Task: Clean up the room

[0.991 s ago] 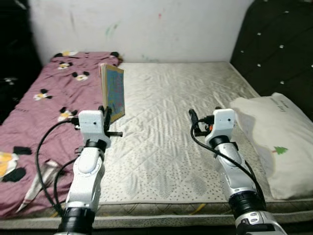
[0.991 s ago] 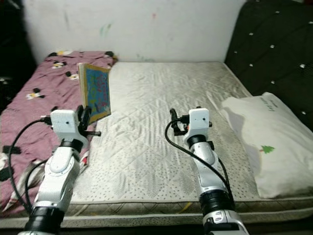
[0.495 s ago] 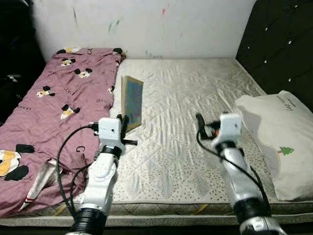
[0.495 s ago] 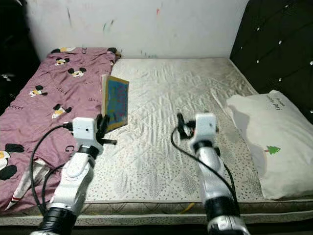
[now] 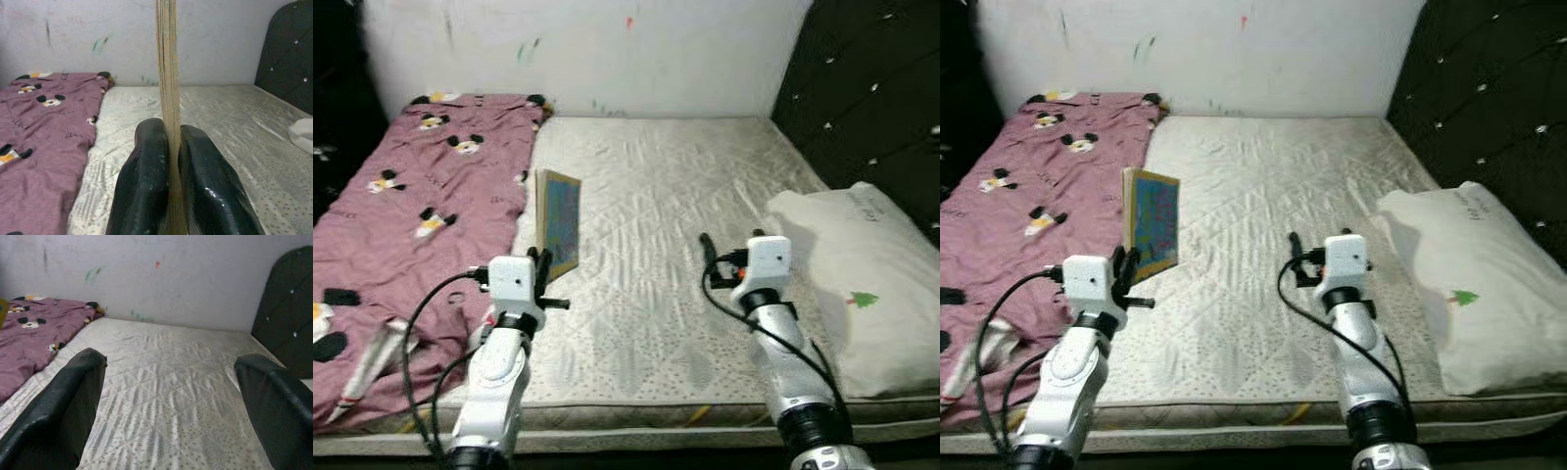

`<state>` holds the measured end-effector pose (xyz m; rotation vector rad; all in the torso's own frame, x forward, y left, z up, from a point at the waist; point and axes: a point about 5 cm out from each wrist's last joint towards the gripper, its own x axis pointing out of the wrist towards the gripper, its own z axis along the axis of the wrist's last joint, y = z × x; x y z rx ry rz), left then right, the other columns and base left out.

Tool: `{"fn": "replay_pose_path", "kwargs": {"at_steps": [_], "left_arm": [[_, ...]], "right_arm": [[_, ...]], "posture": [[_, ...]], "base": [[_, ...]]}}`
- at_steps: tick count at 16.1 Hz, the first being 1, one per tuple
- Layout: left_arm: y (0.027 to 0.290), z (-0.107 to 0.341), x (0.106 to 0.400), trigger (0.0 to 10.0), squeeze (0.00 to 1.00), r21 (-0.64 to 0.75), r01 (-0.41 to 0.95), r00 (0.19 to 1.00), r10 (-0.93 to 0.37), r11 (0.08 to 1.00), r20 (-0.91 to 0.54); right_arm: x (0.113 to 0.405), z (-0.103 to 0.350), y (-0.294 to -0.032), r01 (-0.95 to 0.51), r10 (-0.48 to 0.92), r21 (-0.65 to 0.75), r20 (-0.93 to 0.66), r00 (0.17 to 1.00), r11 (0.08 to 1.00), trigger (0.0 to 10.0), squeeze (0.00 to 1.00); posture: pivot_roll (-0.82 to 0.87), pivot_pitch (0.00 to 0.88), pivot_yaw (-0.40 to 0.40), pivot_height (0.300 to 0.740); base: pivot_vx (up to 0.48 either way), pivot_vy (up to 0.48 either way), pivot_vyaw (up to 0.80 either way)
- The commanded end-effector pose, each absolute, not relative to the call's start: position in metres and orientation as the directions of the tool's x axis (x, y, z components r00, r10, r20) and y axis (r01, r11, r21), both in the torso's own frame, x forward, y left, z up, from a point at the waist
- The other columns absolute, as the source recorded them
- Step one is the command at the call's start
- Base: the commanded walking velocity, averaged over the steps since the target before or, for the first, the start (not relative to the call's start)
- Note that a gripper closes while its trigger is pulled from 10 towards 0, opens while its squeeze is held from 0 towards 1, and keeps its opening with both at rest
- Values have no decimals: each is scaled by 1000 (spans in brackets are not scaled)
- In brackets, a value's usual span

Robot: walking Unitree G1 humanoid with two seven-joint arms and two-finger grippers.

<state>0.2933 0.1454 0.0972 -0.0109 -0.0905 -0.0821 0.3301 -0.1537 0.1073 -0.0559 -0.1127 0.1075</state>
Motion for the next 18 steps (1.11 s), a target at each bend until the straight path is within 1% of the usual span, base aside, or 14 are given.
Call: {"fn": "replay_pose_path", "kwargs": {"at_steps": [1,6,9,15,18], "left_arm": [[141,109,293,10000,0,-10,99,986,-96,995,139],[137,113,295,10000,0,-11,122,983,-119,993,139],[137,114,296,10000,0,-5,131,982,-129,991,136],[138,116,297,10000,0,-5,131,982,-129,991,137],[136,116,296,10000,0,-21,137,980,-132,990,149]], "right_arm": [[327,105,-162,-84,91,-73,96,991,994,10000,0],[323,101,-154,-90,96,-67,90,991,994,10000,0],[323,101,-157,-79,85,-67,88,993,995,10000,0],[325,103,-154,-84,89,-67,92,992,994,10000,0],[325,102,-154,-85,91,-68,89,992,994,10000,0]], "posture": [[-24,0,18,740],[-30,0,36,740],[-27,0,43,740],[-24,0,39,740],[-25,0,39,740]], "base": [[0,-337,0],[0,-339,0],[0,-342,0],[0,-341,0],[0,0,0]]}}
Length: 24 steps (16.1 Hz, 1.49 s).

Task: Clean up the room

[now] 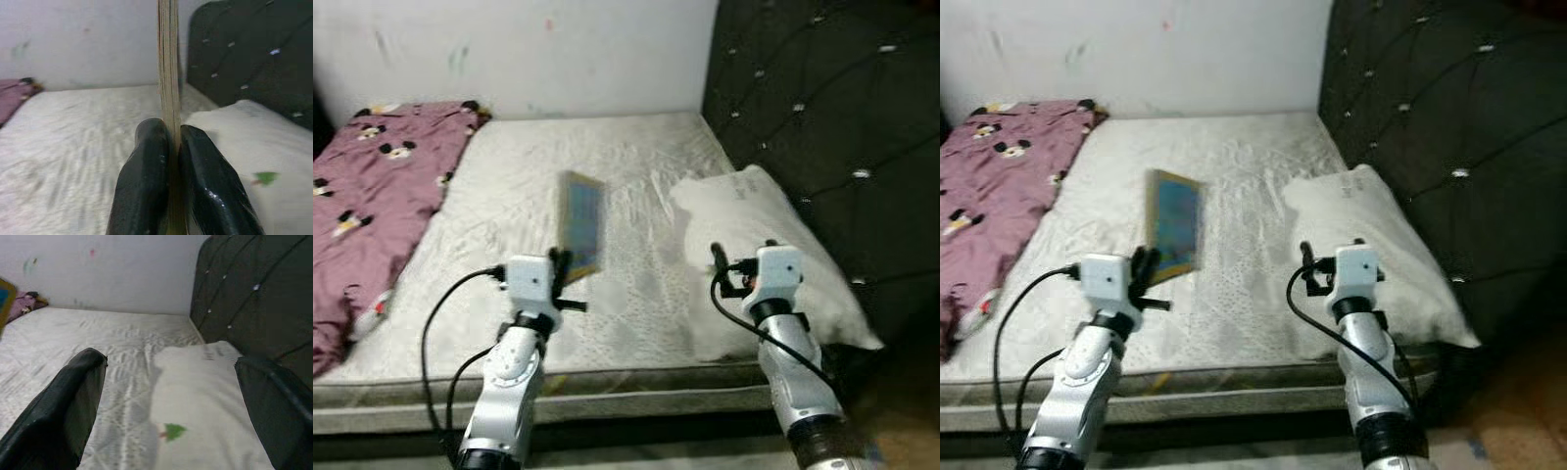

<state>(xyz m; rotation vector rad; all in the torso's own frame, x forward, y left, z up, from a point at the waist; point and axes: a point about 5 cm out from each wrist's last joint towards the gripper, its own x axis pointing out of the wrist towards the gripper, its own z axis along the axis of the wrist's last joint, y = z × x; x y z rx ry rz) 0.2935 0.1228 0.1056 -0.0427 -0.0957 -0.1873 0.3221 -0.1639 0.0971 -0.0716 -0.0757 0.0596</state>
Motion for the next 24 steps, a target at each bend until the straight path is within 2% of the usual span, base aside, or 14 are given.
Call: {"fn": "replay_pose_path", "kwargs": {"at_steps": [1,6,24], "left_arm": [[135,118,295,10000,0,-23,171,972,-165,985,165],[132,121,293,10000,0,-32,210,963,-201,977,182],[125,118,291,10000,0,-51,249,956,-237,967,175]], "right_arm": [[325,102,-154,-85,91,-70,90,992,994,10000,0],[325,102,-154,-85,91,-72,91,992,994,10000,0],[323,101,-154,-90,97,-80,88,991,993,10000,0]], "posture": [[-27,0,40,740],[-29,0,40,740],[-39,0,40,740]], "base": [[0,0,0],[100,0,0],[313,0,0]]}}
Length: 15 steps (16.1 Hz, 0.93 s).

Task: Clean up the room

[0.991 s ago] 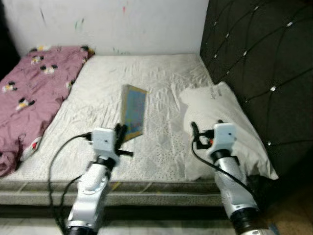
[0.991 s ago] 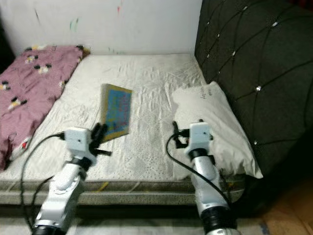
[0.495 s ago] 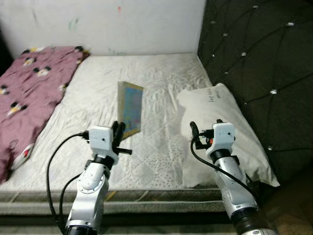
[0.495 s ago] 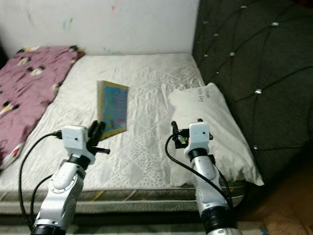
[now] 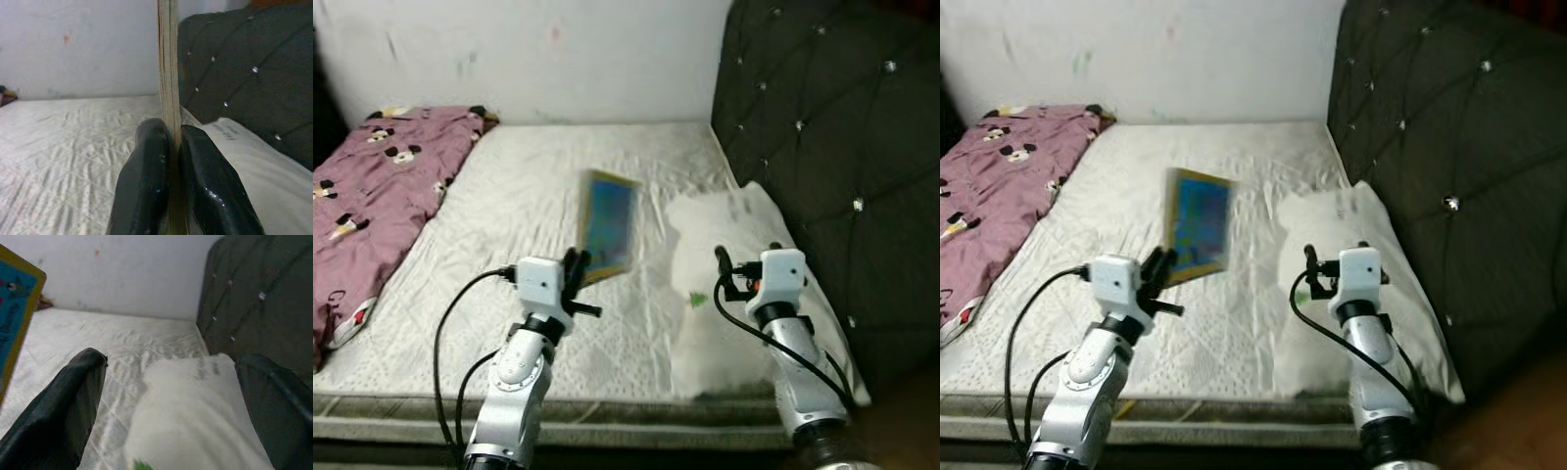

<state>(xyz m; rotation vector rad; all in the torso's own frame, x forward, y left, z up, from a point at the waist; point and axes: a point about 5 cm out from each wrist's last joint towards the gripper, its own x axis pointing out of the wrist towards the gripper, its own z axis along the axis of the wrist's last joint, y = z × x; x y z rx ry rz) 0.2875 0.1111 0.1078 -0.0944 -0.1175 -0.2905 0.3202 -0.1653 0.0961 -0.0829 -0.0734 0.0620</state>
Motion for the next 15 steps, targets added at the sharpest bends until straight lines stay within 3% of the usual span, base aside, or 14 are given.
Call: {"fn": "replay_pose_path", "kwargs": {"at_steps": [1,6,8,15], "left_arm": [[125,118,291,10000,0,-51,250,956,-238,967,174],[125,116,290,10000,0,-67,235,962,-223,970,158],[126,110,294,10000,0,-99,157,985,-148,983,90],[126,118,298,10000,0,-92,182,979,-172,979,111]], "right_arm": [[323,101,-154,-90,97,-80,88,991,993,10000,0],[321,100,-154,-89,95,-79,84,992,993,10000,0],[321,99,-153,-91,97,-79,80,992,993,10000,0],[327,102,-149,-100,108,-91,80,991,991,10000,0]], "posture": [[-39,0,40,740],[-39,0,42,740],[-39,0,42,740],[-14,0,41,740]], "base": [[375,0,0],[359,0,0],[0,0,0],[0,0,0]]}}
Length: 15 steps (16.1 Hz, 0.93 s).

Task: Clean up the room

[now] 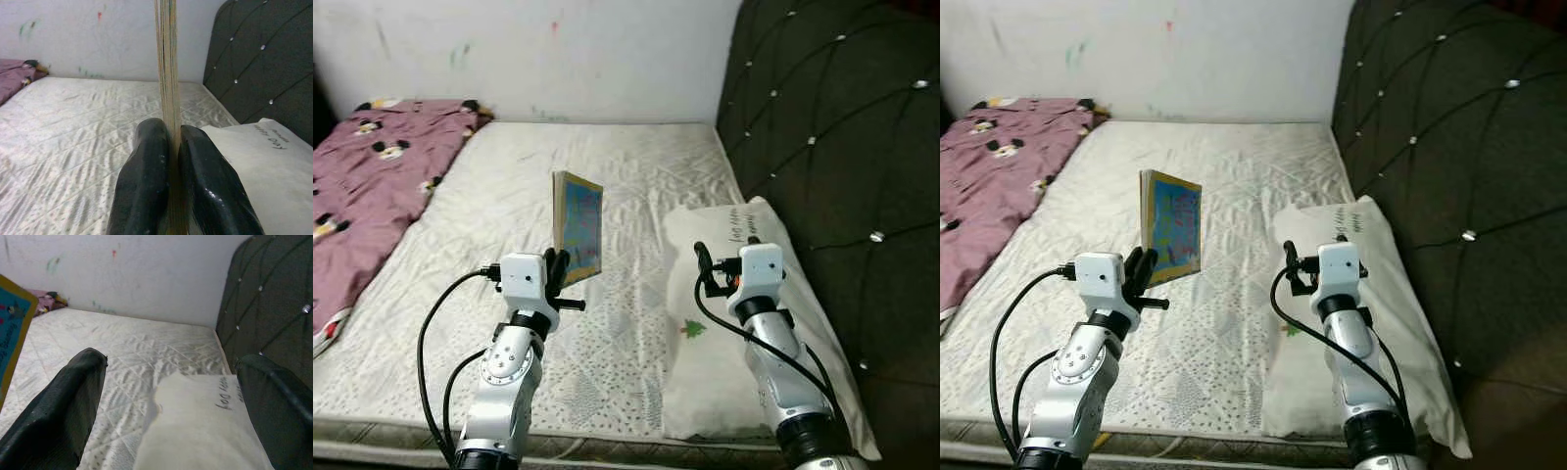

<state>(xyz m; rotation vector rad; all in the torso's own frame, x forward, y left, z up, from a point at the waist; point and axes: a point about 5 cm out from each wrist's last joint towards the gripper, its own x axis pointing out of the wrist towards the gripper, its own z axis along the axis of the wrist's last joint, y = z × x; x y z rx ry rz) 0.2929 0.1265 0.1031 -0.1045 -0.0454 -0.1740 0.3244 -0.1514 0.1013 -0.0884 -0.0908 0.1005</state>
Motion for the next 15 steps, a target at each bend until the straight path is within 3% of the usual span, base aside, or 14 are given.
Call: {"fn": "replay_pose_path", "kwargs": {"at_steps": [1,9,15], "left_arm": [[126,119,299,10000,0,-94,184,978,-173,978,114],[120,112,290,10000,0,-117,205,976,-193,972,101],[124,108,292,10000,0,-34,117,991,-115,993,67]], "right_arm": [[327,103,-148,-102,110,-92,80,991,990,10000,0],[322,94,-139,-136,141,-92,44,989,986,10000,0],[320,92,-141,-134,138,-94,32,990,986,10000,0]], "posture": [[-14,0,41,740],[-23,0,49,740],[-36,0,48,740]], "base": [[0,0,0],[0,465,0],[0,0,0]]}}
